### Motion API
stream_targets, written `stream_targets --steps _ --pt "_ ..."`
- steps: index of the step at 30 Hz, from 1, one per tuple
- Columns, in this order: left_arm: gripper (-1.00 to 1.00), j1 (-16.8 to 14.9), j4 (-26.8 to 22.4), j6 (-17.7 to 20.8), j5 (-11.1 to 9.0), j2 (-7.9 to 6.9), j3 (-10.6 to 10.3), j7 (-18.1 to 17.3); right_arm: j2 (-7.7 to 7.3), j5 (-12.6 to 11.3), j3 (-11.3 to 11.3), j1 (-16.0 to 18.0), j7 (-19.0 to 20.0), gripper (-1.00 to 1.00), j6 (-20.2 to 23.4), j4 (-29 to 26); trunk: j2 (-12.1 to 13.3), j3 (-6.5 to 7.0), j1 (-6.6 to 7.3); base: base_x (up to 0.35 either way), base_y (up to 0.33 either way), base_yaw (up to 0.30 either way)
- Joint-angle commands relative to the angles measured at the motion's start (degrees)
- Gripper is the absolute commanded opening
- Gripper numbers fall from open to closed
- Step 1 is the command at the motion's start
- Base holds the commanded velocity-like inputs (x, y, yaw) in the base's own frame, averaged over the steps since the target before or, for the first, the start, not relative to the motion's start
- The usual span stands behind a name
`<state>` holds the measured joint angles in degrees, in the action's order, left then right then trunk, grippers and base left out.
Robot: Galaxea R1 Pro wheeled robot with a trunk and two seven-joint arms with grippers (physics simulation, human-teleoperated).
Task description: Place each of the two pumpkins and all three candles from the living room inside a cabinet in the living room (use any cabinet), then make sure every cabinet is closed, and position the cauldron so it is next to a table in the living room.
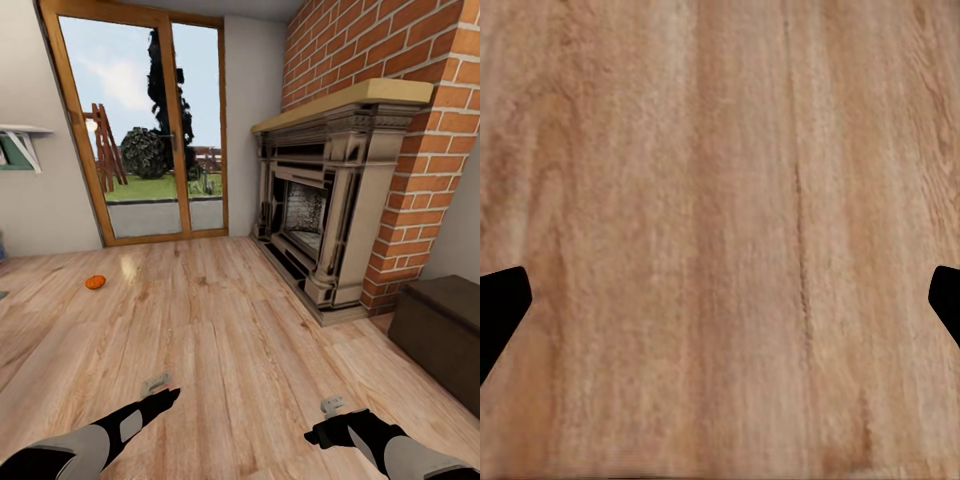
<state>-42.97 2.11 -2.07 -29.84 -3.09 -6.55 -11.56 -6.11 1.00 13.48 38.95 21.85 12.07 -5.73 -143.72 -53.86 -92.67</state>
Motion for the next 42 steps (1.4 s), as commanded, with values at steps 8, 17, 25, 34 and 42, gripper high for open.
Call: stream_targets --steps 8,17,25,34,42 --pt "1.0 -0.1 0.23 -0.22 -0.57 0.02 -0.48 -0.33 -0.04 0.11 0.18 -0.01 0.21 1.0 0.33 -0.16 -0.03 -0.06 0.01 0.0 0.0 0.294" --pt "1.0 -0.1 0.26 -0.22 -0.57 0.02 -0.48 -0.32 -0.04 0.1 0.23 -0.01 0.21 1.0 0.33 -0.16 -0.03 -0.06 0.01 0.0 0.0 0.294" --pt "1.0 -0.1 0.26 -0.22 -0.57 0.02 -0.48 -0.32 -0.05 0.11 0.23 -0.01 0.21 1.0 0.39 -0.16 -0.03 -0.06 0.01 0.0 0.0 0.294" --pt "1.0 -0.1 0.19 -0.21 -0.57 0.02 -0.48 -0.31 -0.04 0.07 0.23 -0.01 0.21 1.0 0.4 -0.16 -0.03 -0.06 0.01 0.0 0.0 0.294" --pt "1.0 -0.1 0.21 -0.22 -0.57 0.02 -0.48 -0.35 -0.05 0.1 0.26 -0.01 0.21 1.0 0.38 -0.15 -0.03 -0.06 0.01 0.0 0.0 0.294"
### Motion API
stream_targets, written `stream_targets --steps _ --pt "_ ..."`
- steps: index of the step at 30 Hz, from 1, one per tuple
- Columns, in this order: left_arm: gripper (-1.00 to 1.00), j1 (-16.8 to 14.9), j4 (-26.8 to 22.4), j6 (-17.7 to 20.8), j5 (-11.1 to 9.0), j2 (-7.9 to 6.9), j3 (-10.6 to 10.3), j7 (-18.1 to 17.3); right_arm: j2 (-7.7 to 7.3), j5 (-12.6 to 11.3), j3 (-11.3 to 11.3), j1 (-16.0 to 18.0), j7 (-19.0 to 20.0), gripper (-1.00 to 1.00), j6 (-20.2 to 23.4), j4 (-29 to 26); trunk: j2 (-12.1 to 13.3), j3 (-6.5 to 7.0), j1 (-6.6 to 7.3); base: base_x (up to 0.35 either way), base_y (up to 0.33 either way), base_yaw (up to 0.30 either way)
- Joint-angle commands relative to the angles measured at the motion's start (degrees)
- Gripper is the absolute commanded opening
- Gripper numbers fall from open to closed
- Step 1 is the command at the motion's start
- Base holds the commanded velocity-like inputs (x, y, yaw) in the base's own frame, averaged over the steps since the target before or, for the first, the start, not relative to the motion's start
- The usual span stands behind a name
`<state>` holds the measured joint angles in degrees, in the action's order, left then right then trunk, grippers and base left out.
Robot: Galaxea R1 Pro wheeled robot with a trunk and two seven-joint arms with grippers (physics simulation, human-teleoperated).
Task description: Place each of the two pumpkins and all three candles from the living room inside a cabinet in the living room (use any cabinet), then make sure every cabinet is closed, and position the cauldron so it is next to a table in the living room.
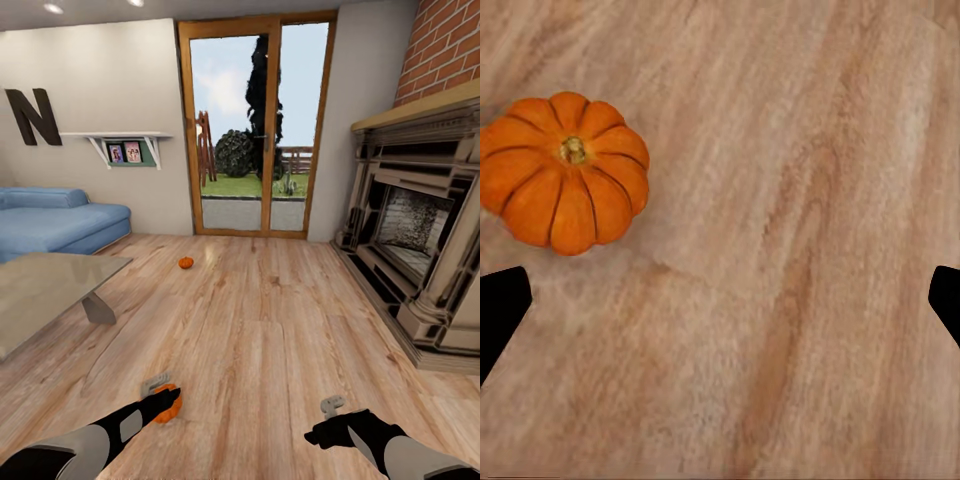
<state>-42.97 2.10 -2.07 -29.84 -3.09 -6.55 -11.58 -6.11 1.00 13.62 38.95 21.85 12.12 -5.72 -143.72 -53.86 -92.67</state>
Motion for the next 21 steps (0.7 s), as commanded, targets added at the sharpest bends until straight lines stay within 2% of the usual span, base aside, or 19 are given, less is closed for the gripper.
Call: stream_targets --steps 1,21 --pt "1.0 -0.1 0.21 -0.22 -0.57 0.02 -0.48 -0.31 -0.04 0.08 0.15 -0.01 0.21 1.0 0.34 -0.17 -0.03 -0.06 0.01 0.0 0.0 0.294" --pt "1.0 -0.1 0.25 -0.22 -0.57 0.02 -0.47 -0.32 -0.04 0.13 0.97 -0.01 0.21 1.0 0.28 -0.15 -0.03 -0.06 0.01 0.0 0.0 0.294"
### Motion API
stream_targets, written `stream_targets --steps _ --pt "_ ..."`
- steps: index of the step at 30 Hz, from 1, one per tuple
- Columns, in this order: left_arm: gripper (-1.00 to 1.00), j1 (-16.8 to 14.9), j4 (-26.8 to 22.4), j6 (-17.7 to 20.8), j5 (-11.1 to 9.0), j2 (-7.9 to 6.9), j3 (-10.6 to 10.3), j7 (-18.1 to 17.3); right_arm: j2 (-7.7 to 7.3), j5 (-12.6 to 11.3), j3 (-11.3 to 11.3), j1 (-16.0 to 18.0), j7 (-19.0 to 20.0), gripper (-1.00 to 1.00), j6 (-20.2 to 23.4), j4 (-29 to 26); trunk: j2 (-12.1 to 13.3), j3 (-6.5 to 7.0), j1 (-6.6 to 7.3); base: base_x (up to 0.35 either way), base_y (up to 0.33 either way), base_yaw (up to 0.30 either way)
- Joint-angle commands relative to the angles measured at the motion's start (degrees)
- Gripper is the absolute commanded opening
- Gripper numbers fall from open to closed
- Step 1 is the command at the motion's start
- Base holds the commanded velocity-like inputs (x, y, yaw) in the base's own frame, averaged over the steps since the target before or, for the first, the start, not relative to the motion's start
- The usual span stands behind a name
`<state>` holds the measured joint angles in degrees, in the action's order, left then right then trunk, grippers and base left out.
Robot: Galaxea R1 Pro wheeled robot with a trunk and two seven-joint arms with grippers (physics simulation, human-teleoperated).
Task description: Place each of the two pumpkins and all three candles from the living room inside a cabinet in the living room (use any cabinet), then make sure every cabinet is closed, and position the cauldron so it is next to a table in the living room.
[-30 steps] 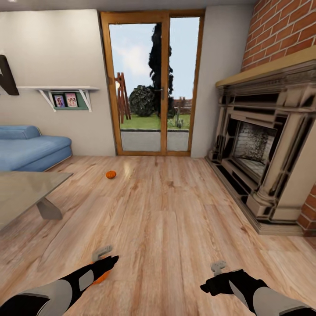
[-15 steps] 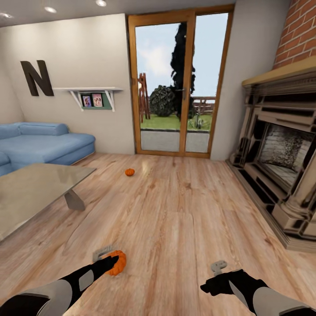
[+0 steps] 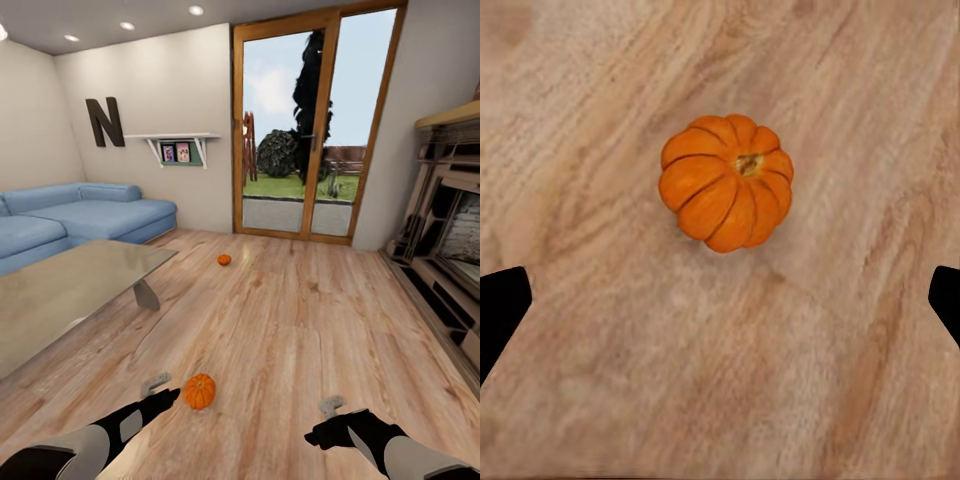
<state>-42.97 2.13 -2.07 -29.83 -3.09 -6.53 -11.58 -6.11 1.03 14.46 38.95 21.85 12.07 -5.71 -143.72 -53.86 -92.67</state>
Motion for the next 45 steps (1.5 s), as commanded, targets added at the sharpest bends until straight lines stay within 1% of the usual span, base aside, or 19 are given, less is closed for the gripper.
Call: stream_targets --steps 1,35,40,45 --pt "1.0 -0.1 0.23 -0.22 -0.58 0.02 -0.49 -0.32 -0.04 0.11 0.13 -0.01 0.21 1.0 0.33 -0.15 -0.03 -0.06 0.01 0.0 0.0 0.294" --pt "1.0 -0.1 0.24 -0.22 -0.58 0.1 -0.5 -0.31 -0.04 0.08 0.13 -0.01 0.21 1.0 0.34 -0.17 -0.03 -0.06 0.01 0.0 0.0 0.294" --pt "1.0 -0.1 0.25 -0.18 -0.51 0.1 -0.5 -0.29 -0.04 0.09 0.13 -0.01 0.21 1.0 0.32 -0.16 -0.03 -0.06 0.01 0.006 -0.136 0.294" --pt "1.0 -0.1 0.25 -0.15 -0.49 0.1 -0.5 -0.29 -0.04 0.09 0.13 -0.01 0.21 1.0 0.33 -0.17 -0.03 -0.06 0.01 0.134 -0.27 0.294"
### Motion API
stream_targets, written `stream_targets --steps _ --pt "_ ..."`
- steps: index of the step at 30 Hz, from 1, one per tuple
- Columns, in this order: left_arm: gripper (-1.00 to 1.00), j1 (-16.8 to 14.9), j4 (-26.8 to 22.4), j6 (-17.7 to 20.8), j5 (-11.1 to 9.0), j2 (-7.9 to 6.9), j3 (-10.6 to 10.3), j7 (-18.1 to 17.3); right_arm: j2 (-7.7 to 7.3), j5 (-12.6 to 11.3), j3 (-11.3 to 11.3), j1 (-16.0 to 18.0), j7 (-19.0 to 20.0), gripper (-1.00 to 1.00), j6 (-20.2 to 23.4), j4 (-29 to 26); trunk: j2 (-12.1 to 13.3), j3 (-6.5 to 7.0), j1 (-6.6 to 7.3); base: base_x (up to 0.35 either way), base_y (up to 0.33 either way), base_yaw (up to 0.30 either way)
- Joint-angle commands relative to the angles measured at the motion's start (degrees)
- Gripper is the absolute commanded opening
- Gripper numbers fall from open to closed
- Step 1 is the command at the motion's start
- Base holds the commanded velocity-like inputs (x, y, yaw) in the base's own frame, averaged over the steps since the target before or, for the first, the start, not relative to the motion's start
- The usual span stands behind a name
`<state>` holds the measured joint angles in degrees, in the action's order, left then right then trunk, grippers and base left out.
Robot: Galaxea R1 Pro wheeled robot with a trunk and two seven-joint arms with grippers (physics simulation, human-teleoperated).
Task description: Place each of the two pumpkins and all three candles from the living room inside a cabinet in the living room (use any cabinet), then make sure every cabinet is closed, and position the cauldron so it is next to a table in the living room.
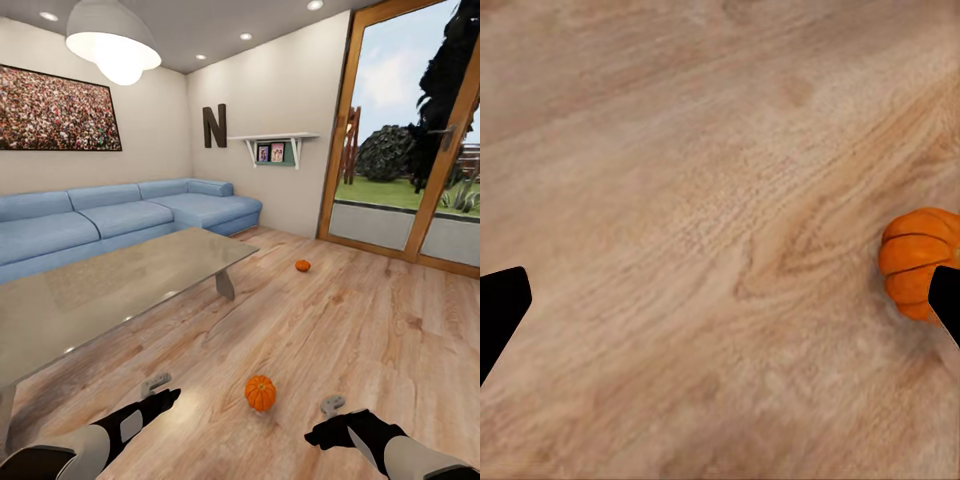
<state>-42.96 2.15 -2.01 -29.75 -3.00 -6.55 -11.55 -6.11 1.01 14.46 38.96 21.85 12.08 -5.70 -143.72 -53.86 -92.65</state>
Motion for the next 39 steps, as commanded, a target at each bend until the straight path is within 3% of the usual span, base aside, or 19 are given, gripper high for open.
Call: stream_targets --steps 1,15,23,39 --pt "1.0 -0.11 0.23 -0.2 -0.57 0.01 -0.49 -0.31 -0.04 0.1 0.13 -0.02 0.22 1.0 0.32 -0.16 -0.02 -0.06 -0.01 0.193 -0.281 0.294" --pt "1.0 -0.11 0.23 -0.23 -0.57 0.06 -0.49 -0.34 -0.07 0.06 0.13 -0.02 0.22 1.0 0.38 -0.16 -0.02 -0.06 -0.01 0.202 -0.244 0.205" --pt "1.0 -0.11 0.21 -0.23 -0.59 0.09 -0.5 -0.35 -0.06 0.08 0.09 -0.02 0.18 1.0 0.4 -0.16 -0.02 -0.06 -0.01 0.015 -0.016 0.005" --pt "1.0 -0.11 -0.2 0.26 -0.49 2.2 -0.59 -0.71 -0.28 -0.14 -0.5 -0.02 1.1 1.0 0.33 -1.71 -0.02 -0.06 -0.01 0.0 0.0 0.0"
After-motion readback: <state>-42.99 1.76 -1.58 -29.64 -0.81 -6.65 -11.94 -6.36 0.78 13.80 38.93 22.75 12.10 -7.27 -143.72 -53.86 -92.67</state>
